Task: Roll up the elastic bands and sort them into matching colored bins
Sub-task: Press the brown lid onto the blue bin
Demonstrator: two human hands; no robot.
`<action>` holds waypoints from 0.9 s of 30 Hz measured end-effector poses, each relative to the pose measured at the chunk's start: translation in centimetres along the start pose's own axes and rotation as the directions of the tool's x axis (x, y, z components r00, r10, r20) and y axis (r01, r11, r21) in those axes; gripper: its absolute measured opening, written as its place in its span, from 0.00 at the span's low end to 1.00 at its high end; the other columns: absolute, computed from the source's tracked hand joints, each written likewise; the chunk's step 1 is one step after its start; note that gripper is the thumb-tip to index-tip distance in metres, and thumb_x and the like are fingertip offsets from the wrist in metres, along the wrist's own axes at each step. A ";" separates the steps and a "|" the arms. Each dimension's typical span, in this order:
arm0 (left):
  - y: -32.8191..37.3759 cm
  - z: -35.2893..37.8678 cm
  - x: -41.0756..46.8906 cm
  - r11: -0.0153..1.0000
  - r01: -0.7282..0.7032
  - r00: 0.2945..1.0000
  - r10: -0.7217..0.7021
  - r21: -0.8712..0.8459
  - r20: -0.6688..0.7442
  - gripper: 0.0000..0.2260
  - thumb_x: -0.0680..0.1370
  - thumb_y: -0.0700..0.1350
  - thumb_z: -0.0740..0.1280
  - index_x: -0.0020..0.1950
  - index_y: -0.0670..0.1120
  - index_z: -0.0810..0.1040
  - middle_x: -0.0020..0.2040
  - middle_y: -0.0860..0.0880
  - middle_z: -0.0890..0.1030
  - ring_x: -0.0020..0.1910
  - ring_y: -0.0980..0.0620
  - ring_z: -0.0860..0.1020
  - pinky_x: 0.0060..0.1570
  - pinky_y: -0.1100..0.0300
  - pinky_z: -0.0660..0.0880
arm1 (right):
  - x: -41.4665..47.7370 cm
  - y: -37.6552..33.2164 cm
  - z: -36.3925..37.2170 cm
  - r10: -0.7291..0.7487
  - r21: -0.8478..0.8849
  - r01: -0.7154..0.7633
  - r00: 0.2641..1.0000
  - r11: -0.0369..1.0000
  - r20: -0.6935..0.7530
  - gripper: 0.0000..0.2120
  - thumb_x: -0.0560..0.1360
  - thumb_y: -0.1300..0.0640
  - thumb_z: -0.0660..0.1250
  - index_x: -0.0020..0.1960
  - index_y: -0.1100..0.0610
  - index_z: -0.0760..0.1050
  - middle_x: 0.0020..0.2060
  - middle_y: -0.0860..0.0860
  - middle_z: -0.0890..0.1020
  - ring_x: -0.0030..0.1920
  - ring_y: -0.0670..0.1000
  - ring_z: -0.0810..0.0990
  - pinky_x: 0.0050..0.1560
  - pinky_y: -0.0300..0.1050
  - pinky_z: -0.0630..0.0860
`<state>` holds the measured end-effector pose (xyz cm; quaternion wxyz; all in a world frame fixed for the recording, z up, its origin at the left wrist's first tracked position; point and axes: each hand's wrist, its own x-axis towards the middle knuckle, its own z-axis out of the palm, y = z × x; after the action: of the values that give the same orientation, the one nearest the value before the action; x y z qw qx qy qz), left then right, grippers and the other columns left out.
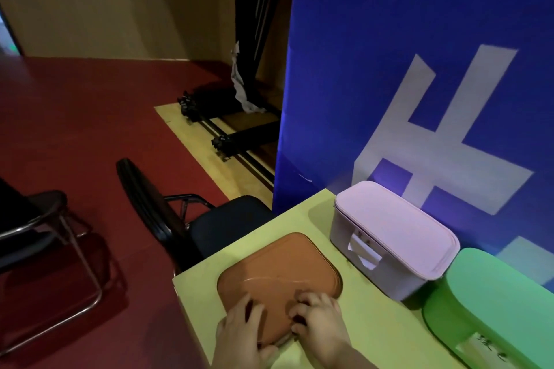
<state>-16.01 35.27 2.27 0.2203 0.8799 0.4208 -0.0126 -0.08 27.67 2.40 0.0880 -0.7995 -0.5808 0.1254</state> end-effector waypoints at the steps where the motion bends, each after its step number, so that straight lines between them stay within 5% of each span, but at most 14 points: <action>1: 0.0 -0.1 0.0 1.000 -0.002 1.000 0.002 0.002 -0.004 0.35 0.69 0.62 0.66 0.71 0.57 0.55 0.75 0.52 0.48 0.73 0.51 0.51 0.69 0.54 0.56 | 0.1 0.1 0.1 -0.001 -0.011 0.001 1.000 1.000 0.004 0.17 0.72 0.47 0.65 0.60 0.42 0.74 0.66 0.42 0.67 0.68 0.49 0.61 0.62 0.42 0.52; 9: -0.5 -0.3 0.3 1.000 -0.023 1.000 0.023 -0.012 -0.021 0.33 0.70 0.63 0.65 0.71 0.57 0.56 0.75 0.52 0.49 0.73 0.50 0.52 0.68 0.54 0.56 | 0.2 -0.2 0.1 0.009 -0.004 -0.009 1.000 1.000 0.000 0.16 0.68 0.46 0.66 0.55 0.42 0.76 0.62 0.42 0.72 0.64 0.51 0.68 0.63 0.48 0.59; 11: -0.5 -0.3 0.4 1.000 -0.026 0.999 0.026 -0.003 -0.030 0.32 0.71 0.63 0.64 0.71 0.57 0.55 0.75 0.51 0.49 0.73 0.50 0.52 0.67 0.55 0.56 | 0.3 -0.2 0.2 0.011 -0.004 -0.011 0.999 1.000 -0.038 0.17 0.55 0.40 0.68 0.44 0.38 0.78 0.49 0.38 0.78 0.49 0.47 0.79 0.49 0.45 0.72; 14: -0.7 -0.3 0.4 1.000 -0.030 0.999 0.030 0.007 -0.043 0.33 0.71 0.63 0.64 0.71 0.57 0.55 0.75 0.51 0.49 0.73 0.50 0.52 0.67 0.56 0.57 | 0.7 0.0 1.2 0.046 -0.061 -0.048 0.998 0.997 -0.043 0.20 0.43 0.35 0.66 0.35 0.36 0.76 0.38 0.33 0.77 0.35 0.43 0.79 0.34 0.35 0.74; 21: -0.8 -0.2 0.3 0.999 -0.039 0.996 0.041 0.020 -0.085 0.33 0.71 0.64 0.64 0.71 0.57 0.55 0.74 0.51 0.50 0.73 0.50 0.52 0.67 0.56 0.57 | 0.7 -0.2 1.1 0.036 -0.032 -0.038 0.997 0.999 -0.063 0.20 0.45 0.36 0.68 0.36 0.38 0.76 0.40 0.35 0.78 0.37 0.44 0.80 0.37 0.38 0.76; 24: -0.9 0.1 0.4 0.999 -0.043 0.995 0.045 0.027 -0.094 0.33 0.71 0.64 0.64 0.71 0.56 0.55 0.74 0.51 0.50 0.73 0.50 0.52 0.67 0.56 0.57 | 0.4 -0.7 0.2 0.044 0.069 -0.045 0.999 0.997 0.021 0.13 0.61 0.45 0.70 0.45 0.43 0.77 0.55 0.41 0.77 0.57 0.51 0.75 0.58 0.48 0.66; 27: -0.9 0.1 0.6 0.998 -0.039 0.995 0.043 0.041 -0.088 0.31 0.71 0.64 0.64 0.69 0.56 0.59 0.74 0.51 0.51 0.73 0.50 0.53 0.67 0.56 0.57 | 0.4 -0.7 0.3 0.038 0.022 -0.038 0.999 0.999 0.023 0.10 0.66 0.49 0.67 0.47 0.45 0.77 0.58 0.43 0.74 0.61 0.52 0.71 0.58 0.45 0.58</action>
<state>-16.26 36.16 1.73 0.1844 0.8921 0.4118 0.0226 -0.66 28.30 2.29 0.0879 -0.8079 -0.5650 0.1424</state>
